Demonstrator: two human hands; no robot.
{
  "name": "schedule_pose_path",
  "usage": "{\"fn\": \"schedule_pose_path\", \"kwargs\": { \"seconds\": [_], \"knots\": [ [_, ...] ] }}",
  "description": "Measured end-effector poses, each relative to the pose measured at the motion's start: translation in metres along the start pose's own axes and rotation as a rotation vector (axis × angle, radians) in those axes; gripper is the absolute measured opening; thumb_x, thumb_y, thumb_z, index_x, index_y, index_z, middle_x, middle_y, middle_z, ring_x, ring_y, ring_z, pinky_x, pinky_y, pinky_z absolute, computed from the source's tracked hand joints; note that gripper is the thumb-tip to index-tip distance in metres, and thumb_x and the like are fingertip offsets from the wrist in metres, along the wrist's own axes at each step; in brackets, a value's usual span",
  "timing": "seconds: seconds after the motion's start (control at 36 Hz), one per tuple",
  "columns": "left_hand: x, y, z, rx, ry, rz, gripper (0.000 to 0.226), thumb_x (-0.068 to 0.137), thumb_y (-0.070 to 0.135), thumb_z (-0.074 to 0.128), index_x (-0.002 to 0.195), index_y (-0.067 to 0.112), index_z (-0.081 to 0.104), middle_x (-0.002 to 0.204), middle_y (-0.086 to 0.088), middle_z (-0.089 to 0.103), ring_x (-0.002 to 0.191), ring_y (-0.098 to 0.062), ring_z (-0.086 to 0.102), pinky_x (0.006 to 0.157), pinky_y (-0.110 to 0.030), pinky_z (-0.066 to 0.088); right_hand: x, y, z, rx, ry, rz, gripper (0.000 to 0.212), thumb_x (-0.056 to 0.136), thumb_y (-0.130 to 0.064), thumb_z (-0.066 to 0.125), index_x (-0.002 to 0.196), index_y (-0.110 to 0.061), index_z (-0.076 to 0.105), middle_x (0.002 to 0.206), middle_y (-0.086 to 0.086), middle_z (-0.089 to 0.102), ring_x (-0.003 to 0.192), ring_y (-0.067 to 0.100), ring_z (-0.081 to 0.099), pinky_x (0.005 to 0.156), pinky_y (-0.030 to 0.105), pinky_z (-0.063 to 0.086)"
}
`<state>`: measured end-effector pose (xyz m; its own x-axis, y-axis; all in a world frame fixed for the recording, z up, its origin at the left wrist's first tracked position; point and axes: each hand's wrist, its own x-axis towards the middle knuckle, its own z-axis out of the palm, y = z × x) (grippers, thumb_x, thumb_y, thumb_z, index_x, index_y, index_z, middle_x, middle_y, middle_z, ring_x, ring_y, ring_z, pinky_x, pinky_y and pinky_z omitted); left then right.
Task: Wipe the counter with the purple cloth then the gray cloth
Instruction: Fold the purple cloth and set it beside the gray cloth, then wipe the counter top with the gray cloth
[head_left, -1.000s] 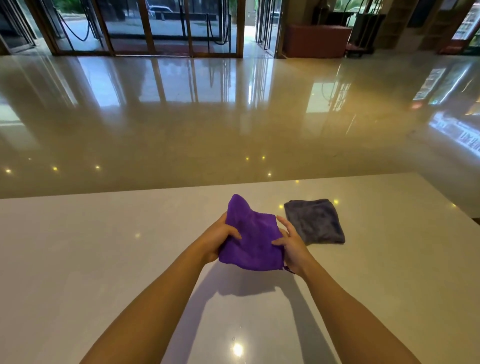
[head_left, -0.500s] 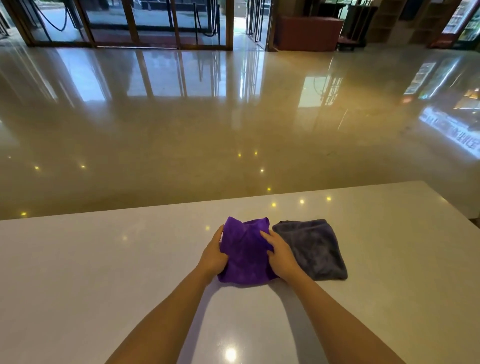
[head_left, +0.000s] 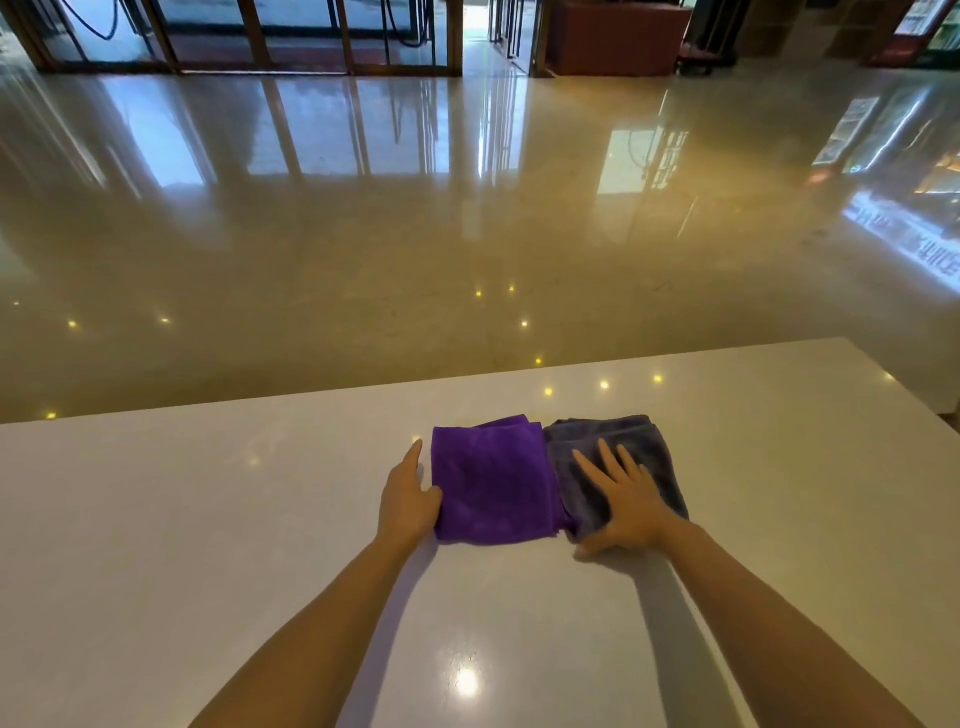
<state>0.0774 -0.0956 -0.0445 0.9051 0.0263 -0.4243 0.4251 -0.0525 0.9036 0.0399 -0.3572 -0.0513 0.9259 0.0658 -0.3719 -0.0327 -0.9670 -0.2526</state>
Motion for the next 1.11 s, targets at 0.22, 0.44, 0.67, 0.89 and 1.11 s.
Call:
{"fn": "schedule_pose_path", "kwargs": {
  "seconds": [0.22, 0.44, 0.67, 0.89, 1.11],
  "knots": [
    [-0.02, 0.01, -0.007, 0.306, 0.034, 0.111, 0.048, 0.094, 0.011, 0.047, 0.139, 0.022, 0.034, 0.149, -0.004, 0.033, 0.135, -0.026, 0.036, 0.087, -0.024, 0.04, 0.007, 0.021, 0.014, -0.043, -0.061, 0.104, 0.111, 0.072, -0.067, 0.055, 0.14, -0.024, -0.021, 0.154, 0.01, -0.023, 0.14, 0.035, -0.021, 0.114, 0.055, -0.007],
    [-0.037, 0.01, -0.016, 0.869, -0.015, 0.201, 0.054, 0.095, 0.04, 0.033, 0.145, 0.024, 0.019, 0.157, 0.0, 0.011, 0.144, -0.021, 0.016, 0.116, -0.037, 0.021, 0.014, 0.015, 0.022, 0.03, 0.077, 0.198, 0.068, 0.093, -0.047, 0.033, 0.143, -0.029, -0.008, 0.157, 0.007, -0.013, 0.143, 0.033, -0.015, 0.115, 0.054, -0.004],
    [-0.032, -0.01, -0.028, 1.299, -0.032, 0.329, 0.078, 0.078, 0.066, -0.006, 0.145, 0.028, -0.004, 0.158, -0.005, -0.009, 0.145, -0.026, -0.008, 0.118, -0.045, -0.001, -0.003, 0.005, 0.018, 0.31, 0.131, 0.326, 0.061, 0.096, -0.031, 0.035, 0.144, -0.012, 0.003, 0.157, 0.013, 0.004, 0.145, 0.03, 0.0, 0.117, 0.048, 0.004],
    [-0.067, -0.022, -0.043, 1.447, 0.005, 0.395, 0.118, 0.038, 0.068, -0.049, 0.143, 0.027, -0.015, 0.156, -0.004, -0.017, 0.144, -0.025, -0.016, 0.116, -0.046, -0.009, -0.056, -0.015, 0.024, 0.504, 0.118, 0.324, 0.06, 0.098, -0.024, 0.033, 0.143, -0.004, -0.001, 0.155, 0.02, 0.003, 0.144, 0.036, 0.002, 0.118, 0.049, 0.006],
    [-0.116, -0.042, -0.094, 1.456, 0.049, 0.364, 0.091, 0.066, 0.07, -0.028, 0.143, 0.024, -0.015, 0.154, -0.006, -0.021, 0.143, -0.026, -0.016, 0.116, -0.045, -0.009, -0.102, -0.049, 0.056, 0.556, 0.16, 0.349, 0.06, 0.097, -0.027, 0.034, 0.144, -0.005, 0.003, 0.155, 0.02, 0.004, 0.144, 0.036, 0.003, 0.118, 0.049, 0.006]
  ]
}}
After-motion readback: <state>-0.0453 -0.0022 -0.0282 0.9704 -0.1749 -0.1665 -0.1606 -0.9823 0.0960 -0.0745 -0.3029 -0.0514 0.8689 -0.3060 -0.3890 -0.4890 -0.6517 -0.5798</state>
